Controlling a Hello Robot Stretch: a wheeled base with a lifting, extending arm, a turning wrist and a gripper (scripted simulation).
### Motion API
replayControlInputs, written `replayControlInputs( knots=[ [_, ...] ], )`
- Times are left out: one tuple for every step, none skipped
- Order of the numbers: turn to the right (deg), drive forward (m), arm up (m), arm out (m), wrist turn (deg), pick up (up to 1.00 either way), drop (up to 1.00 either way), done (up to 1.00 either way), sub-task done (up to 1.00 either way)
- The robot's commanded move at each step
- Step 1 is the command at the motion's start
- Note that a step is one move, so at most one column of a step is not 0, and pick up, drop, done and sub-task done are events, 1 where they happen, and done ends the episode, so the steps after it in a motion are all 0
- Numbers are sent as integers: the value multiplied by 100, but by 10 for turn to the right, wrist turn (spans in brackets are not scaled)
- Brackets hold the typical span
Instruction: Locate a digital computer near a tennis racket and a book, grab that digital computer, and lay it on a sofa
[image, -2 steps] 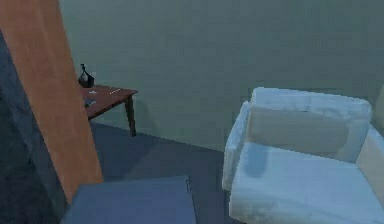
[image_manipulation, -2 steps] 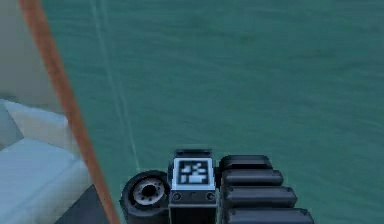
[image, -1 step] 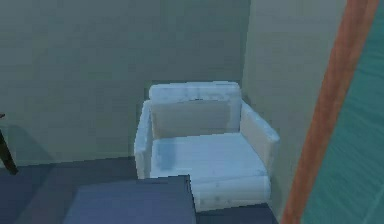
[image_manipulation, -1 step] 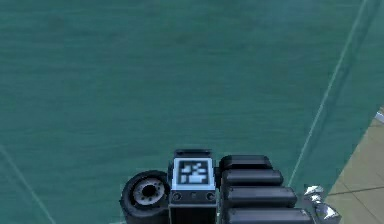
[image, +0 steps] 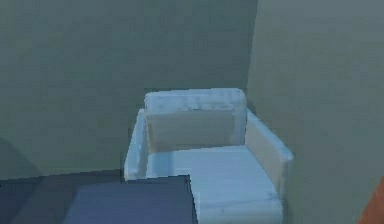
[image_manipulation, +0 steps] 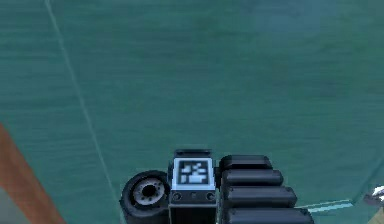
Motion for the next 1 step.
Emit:
replayControlInputs(
  knots=[
    [-450,0,0,0,0,0,0,0,0]
  ],
)
